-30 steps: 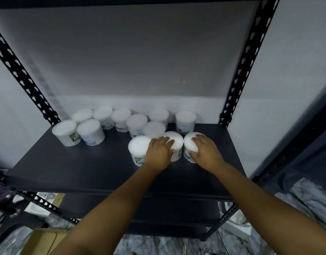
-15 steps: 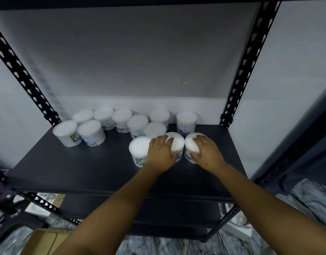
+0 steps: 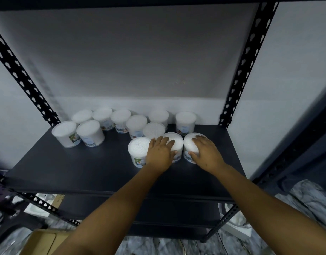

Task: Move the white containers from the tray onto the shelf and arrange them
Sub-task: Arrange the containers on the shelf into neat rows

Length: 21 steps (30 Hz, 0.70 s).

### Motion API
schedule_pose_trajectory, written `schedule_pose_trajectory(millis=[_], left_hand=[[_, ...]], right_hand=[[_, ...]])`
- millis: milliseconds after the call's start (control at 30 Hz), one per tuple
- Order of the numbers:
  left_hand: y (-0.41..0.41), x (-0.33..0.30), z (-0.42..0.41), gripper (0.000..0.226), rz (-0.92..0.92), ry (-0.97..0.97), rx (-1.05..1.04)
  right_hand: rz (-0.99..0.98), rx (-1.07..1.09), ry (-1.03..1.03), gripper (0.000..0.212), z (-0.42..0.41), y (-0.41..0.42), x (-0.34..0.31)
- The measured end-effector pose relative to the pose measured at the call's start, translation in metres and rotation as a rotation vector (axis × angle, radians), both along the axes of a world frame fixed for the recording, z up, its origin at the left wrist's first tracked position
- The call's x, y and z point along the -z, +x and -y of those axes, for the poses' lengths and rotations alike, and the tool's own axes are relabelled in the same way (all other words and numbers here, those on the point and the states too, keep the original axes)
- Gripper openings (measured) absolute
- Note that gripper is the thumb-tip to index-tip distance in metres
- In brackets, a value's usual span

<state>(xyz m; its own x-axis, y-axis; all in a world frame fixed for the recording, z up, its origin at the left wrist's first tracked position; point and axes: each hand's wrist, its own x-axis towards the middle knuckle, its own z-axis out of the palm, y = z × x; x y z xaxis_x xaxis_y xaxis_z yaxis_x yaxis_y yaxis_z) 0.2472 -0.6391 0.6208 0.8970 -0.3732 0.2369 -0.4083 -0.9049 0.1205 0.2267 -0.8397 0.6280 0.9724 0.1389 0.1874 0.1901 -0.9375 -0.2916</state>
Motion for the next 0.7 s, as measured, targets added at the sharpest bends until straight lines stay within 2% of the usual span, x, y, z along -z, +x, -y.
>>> schedule_pose_trajectory(millis=[67, 233, 433, 567, 700], left_hand=[[0.0008, 0.002, -0.0046, 0.048, -0.026, -0.008, 0.029], [-0.0027, -0.0022, -0.0018, 0.06, -0.018, -0.08, 0.018], [0.001, 0.0007, -0.0053, 0.051, -0.052, 0.022, 0.035], [-0.0029, -0.0006, -0.0054, 0.063, -0.035, -0.031, 0.025], [-0.0004, 0.0001, -0.0017, 0.054, -0.002, 0.003, 0.014]], right_hand=[[0.0, -0.005, -0.005, 0.058, 0.0006, 0.0006, 0.0001], [-0.003, -0.003, -0.02, 0.057, -0.0009, 0.0014, -0.0001], [-0.02, -0.011, -0.027, 0.058, 0.0005, 0.0029, -0.0018], [0.026, -0.011, -0.023, 0.059, 0.001, 0.0013, 0.0005], [0.02, 0.006, -0.038, 0.057, -0.0002, 0.0018, 0.0031]])
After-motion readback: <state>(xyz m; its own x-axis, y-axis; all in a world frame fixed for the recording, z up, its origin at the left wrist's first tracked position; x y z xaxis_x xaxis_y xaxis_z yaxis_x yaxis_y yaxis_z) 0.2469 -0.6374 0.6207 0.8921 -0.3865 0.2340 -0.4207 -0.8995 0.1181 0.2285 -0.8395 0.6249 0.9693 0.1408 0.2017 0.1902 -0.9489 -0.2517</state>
